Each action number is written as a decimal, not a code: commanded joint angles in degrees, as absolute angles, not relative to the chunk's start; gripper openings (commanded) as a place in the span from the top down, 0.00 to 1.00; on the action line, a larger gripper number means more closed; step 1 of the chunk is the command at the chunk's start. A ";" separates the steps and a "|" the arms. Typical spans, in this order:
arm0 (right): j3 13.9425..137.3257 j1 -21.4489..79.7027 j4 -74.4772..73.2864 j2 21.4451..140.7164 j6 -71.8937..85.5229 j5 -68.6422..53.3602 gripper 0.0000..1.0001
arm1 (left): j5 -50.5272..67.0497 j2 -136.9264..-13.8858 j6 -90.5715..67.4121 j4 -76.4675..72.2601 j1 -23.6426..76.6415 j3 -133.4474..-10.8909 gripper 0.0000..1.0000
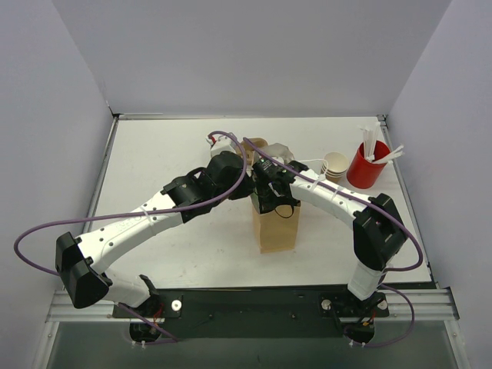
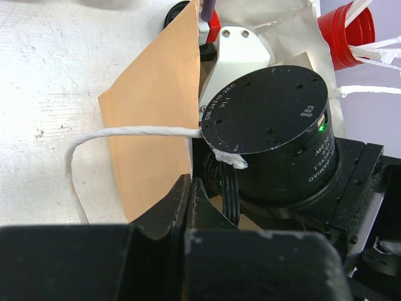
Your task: Pack the takeout coffee
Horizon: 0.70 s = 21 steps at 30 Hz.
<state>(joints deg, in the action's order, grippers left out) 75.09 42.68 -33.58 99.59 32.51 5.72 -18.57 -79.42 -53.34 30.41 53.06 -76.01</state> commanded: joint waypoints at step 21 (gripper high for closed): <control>76.11 43.07 -45.35 100.02 33.13 3.87 0.18 | -17.23 -80.60 -52.38 31.03 53.17 -78.22 1.00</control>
